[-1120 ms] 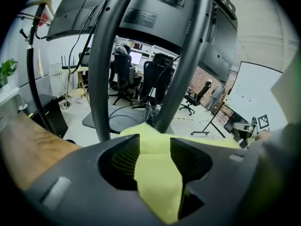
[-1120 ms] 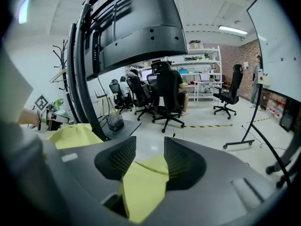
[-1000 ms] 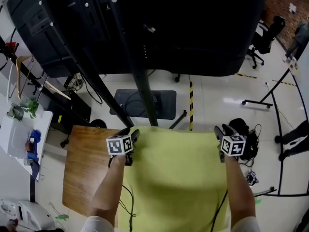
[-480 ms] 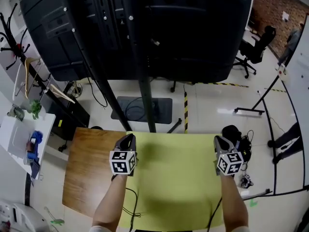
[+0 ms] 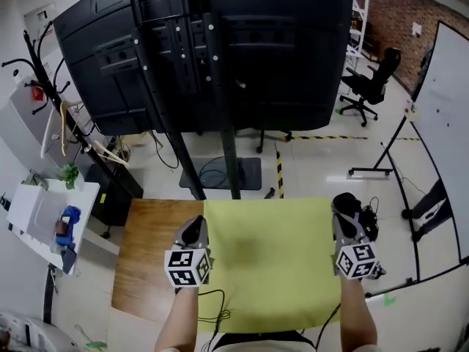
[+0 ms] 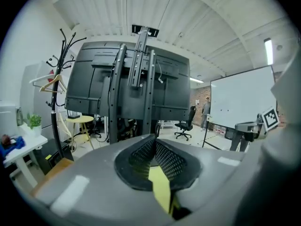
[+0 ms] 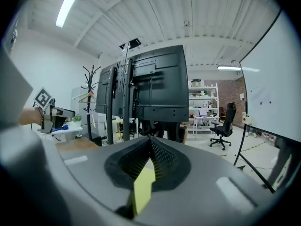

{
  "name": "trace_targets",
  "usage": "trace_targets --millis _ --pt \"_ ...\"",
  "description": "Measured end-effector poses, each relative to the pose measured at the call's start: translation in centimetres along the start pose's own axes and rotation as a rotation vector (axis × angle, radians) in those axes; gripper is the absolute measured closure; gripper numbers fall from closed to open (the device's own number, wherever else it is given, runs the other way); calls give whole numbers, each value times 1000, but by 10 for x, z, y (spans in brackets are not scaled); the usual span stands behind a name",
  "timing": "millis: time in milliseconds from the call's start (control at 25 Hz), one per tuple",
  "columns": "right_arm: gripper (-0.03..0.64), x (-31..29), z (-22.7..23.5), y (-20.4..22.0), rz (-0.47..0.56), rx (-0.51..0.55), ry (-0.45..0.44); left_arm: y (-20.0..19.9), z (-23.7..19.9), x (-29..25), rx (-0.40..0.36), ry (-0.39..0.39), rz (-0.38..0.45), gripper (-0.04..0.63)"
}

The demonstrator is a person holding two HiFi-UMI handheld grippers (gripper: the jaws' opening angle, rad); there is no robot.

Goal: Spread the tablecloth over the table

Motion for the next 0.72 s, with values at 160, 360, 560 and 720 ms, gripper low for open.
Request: trace_targets --millis 160,360,560,720 --pt "611 37 -14 -22 37 -17 -30 -18 21 33 -20 11 38 592" --pt "612 80 -21 -29 42 -34 -65 -31 56 69 -35 -5 64 592" --pt "612 104 -20 -25 38 -27 -100 -34 89 88 -28 -11 71 592" --pt "612 120 -24 -26 49 -32 -110 -28 100 103 -21 -9 67 592"
Point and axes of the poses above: the fingertips, and each gripper's own axes: x backward along the fingers, z to its right, y out of its underside, the point moved 4 cm from there along x, backward along the fingers, and after that the axes turned 14 degrees about -x, right-handed, at the moved point
